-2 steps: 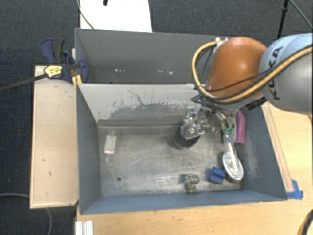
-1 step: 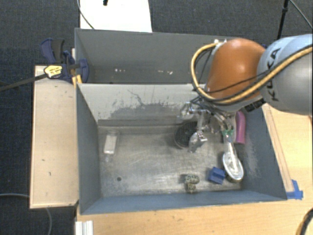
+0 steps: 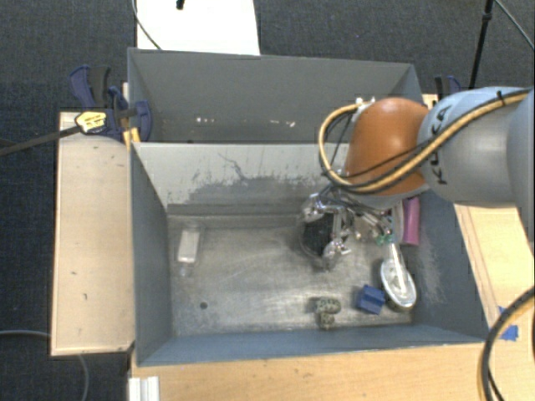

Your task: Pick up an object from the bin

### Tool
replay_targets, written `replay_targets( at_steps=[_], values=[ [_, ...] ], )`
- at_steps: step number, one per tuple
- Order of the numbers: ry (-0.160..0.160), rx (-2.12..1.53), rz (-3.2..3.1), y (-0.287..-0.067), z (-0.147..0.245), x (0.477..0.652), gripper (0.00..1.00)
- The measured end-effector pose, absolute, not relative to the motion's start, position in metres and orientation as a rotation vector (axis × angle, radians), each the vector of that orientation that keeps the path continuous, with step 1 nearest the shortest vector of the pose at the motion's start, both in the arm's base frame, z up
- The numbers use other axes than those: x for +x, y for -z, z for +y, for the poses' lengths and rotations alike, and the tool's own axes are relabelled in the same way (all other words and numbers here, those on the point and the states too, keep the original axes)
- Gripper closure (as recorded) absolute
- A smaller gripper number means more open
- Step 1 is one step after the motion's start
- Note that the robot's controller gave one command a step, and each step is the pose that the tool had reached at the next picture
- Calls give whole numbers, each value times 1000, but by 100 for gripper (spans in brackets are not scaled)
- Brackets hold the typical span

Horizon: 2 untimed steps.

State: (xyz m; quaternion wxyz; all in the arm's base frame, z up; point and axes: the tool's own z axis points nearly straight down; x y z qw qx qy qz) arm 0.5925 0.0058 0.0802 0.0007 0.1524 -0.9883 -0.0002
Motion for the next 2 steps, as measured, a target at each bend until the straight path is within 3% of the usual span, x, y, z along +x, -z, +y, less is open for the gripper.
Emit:
replay_targets(
  at_steps=[1, 2],
  values=[
    [2, 474, -3109, -84, 7, 594, 100],
    [-2, 532, -3107, -225, 11, 581, 100]
  ],
)
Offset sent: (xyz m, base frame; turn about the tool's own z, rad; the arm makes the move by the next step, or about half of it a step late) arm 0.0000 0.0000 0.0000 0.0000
